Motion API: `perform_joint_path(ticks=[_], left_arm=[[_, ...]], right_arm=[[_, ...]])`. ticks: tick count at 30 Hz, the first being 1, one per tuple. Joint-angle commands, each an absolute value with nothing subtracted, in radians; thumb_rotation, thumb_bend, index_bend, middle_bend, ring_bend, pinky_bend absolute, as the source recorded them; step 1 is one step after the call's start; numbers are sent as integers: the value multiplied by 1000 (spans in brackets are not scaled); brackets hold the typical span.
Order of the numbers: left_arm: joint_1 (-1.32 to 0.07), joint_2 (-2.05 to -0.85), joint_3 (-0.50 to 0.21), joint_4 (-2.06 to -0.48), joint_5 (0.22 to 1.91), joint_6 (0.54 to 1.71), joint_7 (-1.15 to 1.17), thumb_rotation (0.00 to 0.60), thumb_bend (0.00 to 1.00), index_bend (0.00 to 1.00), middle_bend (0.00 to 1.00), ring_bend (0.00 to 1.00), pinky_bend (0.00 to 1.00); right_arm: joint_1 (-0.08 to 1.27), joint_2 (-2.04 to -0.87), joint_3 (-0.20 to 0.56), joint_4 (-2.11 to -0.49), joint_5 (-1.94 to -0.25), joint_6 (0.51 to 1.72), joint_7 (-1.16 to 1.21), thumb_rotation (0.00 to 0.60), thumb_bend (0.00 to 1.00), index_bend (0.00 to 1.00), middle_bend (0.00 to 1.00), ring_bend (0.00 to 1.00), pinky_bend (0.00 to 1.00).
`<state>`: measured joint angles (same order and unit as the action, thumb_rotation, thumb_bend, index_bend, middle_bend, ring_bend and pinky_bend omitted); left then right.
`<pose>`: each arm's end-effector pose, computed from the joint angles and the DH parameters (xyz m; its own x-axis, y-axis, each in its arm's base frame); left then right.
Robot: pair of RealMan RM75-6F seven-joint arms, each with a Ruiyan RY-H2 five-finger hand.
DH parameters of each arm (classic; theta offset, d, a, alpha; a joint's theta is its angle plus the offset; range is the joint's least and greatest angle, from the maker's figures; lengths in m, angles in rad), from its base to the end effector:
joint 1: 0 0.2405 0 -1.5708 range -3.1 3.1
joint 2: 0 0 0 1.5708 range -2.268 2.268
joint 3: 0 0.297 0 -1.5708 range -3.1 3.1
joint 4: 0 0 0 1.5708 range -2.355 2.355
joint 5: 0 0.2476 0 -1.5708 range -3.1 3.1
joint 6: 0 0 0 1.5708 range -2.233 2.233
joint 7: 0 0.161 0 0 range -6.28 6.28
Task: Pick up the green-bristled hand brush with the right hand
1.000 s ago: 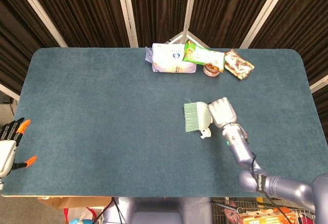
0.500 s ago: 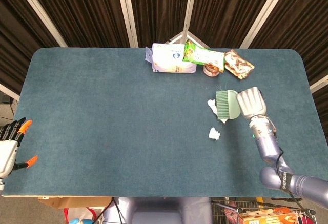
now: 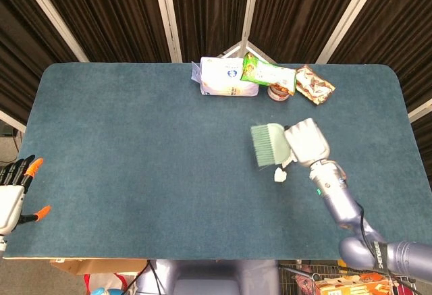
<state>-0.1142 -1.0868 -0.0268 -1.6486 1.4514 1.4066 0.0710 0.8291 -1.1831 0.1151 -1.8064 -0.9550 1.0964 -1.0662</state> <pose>-0.3652 0.2080 0.1384 0.4512 0.0931 0.8876 0.8912 0.0056 -0.4536 -0.1562 -0.3987 0.0623 0.9105 0.0796 0.4057 -0.3549 -0.3528 0.8658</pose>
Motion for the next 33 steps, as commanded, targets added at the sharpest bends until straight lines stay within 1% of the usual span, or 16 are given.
perform_joint_path(ticks=[1,6,9,17,20,26,33], left_arm=[[-114,-1087,-27,-1648,1452,1407,71,600,0,0,0,0,0],[-113,-1086,-27,-1648,1451,1408,70,600,0,0,0,0,0],[-113,-1086,-26,-1648,1451,1407,70,600,0,0,0,0,0],[-113,-1087,-24,-1651,1453,1408,71,600,0,0,0,0,0],[-113,-1088,-24,-1651,1454,1408,72,600,0,0,0,0,0],[-114,-1090,-25,-1650,1454,1408,73,600,0,0,0,0,0],[-114,-1090,-26,-1649,1452,1408,72,600,0,0,0,0,0]], right_arm=[[829,-1216,69,-1846,-1008,1094,-1084,600,774,871,900,934,872],[813,-1263,-2,-1842,-1072,1085,-1105,600,773,871,900,934,872],[804,-1281,-30,-1816,-1097,1083,-1115,600,774,871,900,934,872],[789,-1299,-59,-1684,-1098,1076,-1128,600,773,871,900,934,872],[787,-1303,-49,-1631,-1075,1075,-1129,600,773,871,900,934,872],[804,-1309,-5,-1516,-1012,1064,-1140,600,774,871,900,934,872],[836,-1344,41,-1364,-923,1040,-1181,600,773,871,900,934,872]])
